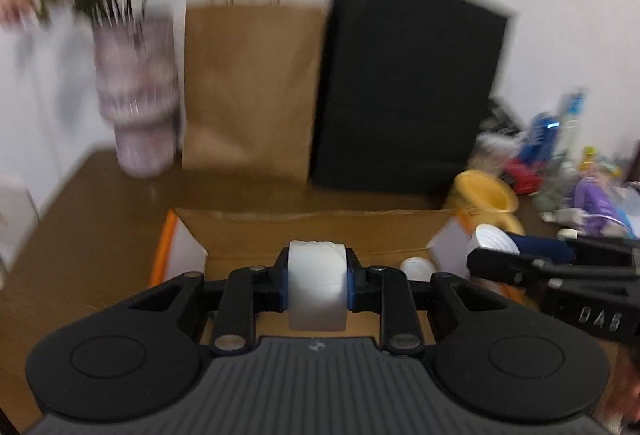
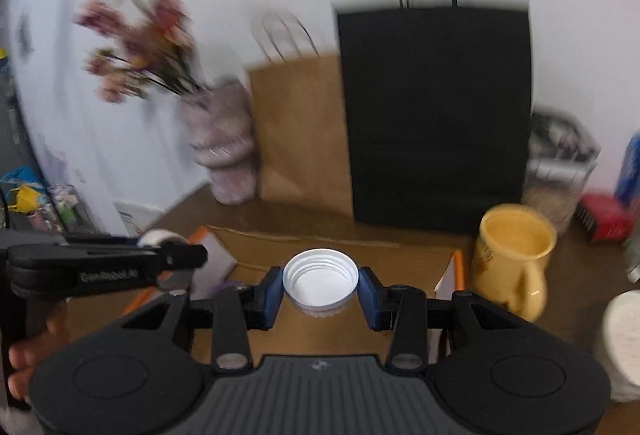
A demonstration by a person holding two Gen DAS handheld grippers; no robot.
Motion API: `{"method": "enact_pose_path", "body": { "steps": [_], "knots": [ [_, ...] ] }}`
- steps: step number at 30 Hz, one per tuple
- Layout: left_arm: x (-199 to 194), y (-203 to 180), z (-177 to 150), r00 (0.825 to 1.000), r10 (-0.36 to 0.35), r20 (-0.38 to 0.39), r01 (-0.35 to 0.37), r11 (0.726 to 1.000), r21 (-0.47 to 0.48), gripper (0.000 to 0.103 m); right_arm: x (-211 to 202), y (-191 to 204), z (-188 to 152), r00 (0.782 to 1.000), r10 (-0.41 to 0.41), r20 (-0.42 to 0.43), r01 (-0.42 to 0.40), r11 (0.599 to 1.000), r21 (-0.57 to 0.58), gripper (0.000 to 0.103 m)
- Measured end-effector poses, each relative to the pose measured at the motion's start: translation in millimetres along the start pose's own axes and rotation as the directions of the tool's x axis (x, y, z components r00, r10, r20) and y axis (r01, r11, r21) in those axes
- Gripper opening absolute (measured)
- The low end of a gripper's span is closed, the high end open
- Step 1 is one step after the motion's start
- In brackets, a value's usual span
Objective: Organize rigid objects
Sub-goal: 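Carry the tape roll and cap into the box and release both, then withdraw both tools from the box back over the table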
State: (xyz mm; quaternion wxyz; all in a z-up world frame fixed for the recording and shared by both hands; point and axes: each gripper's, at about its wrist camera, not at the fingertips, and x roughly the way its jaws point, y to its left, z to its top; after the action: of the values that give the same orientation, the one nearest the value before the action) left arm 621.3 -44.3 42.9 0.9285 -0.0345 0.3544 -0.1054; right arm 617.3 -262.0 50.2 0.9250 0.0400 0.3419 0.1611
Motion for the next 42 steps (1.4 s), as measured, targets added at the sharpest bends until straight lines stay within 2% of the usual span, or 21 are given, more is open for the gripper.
{"method": "enact_pose_path", "body": {
  "steps": [4, 7, 9, 10, 11, 14, 16, 20, 26, 29, 32, 37, 40, 42],
  "knots": [
    [75, 10, 6, 0.991, 0.062, -0.115, -0.061, 0.998, 0.006, 0.025, 84, -12, 1, 0.987, -0.066, -0.146, 0.065, 0.998, -0.015, 0.04],
    [109, 22, 1, 0.986, 0.074, -0.15, -0.081, 0.996, -0.042, 0.029, 118, -14, -3, 0.978, -0.096, -0.184, 0.09, 0.995, -0.04, 0.04],
    [120, 25, -1, 0.983, 0.05, -0.174, -0.06, 0.997, -0.05, 0.049, 131, -15, -3, 0.972, -0.1, -0.214, 0.097, 0.995, -0.026, 0.04],
    [121, 27, -1, 0.984, 0.029, -0.178, -0.039, 0.998, -0.054, 0.051, 134, -17, -3, 0.971, -0.08, -0.227, 0.08, 0.997, -0.006, 0.041],
    [120, 28, 1, 0.986, 0.015, -0.168, -0.024, 0.998, -0.056, 0.057, 133, -17, -3, 0.973, -0.063, -0.221, 0.066, 0.998, 0.006, 0.049],
    [109, 26, 5, 0.993, 0.039, -0.112, -0.044, 0.998, -0.04, 0.067, 127, -13, 0, 0.978, -0.105, -0.178, 0.101, 0.994, -0.029, 0.061],
    [98, 27, 8, 0.994, 0.02, -0.107, -0.025, 0.999, -0.043, 0.068, 118, -10, 2, 0.98, -0.121, -0.159, 0.117, 0.993, -0.035, 0.062],
    [67, 19, 12, 0.995, 0.031, -0.091, -0.032, 0.999, -0.019, 0.071, 81, -3, 10, 0.986, -0.102, -0.133, 0.101, 0.995, -0.02, 0.062],
    [-13, 9, 13, 0.996, 0.083, -0.032, -0.082, 0.995, 0.048, 0.073, -8, 20, 20, 0.991, -0.126, -0.043, 0.123, 0.99, -0.073, 0.066],
    [-65, 4, 12, 0.993, 0.113, 0.035, -0.115, 0.991, 0.068, 0.075, -59, 31, 20, 0.992, -0.126, 0.002, 0.125, 0.987, -0.097, 0.072],
    [-112, 0, 2, 0.985, 0.144, 0.091, -0.152, 0.984, 0.09, 0.077, -105, 41, 13, 0.991, -0.126, 0.042, 0.131, 0.981, -0.144, 0.074],
    [-185, -2, -32, 0.963, 0.185, 0.193, -0.208, 0.973, 0.103, 0.079, -180, 60, -18, 0.981, -0.136, 0.135, 0.164, 0.962, -0.22, 0.076],
    [-225, -2, -66, 0.936, 0.206, 0.286, -0.243, 0.965, 0.1, 0.081, -223, 70, -49, 0.968, -0.108, 0.227, 0.165, 0.953, -0.253, 0.079],
    [-250, -3, -95, 0.914, 0.203, 0.352, -0.245, 0.966, 0.079, 0.082, -251, 77, -77, 0.946, -0.094, 0.31, 0.185, 0.943, -0.278, 0.081]
  ]
}}
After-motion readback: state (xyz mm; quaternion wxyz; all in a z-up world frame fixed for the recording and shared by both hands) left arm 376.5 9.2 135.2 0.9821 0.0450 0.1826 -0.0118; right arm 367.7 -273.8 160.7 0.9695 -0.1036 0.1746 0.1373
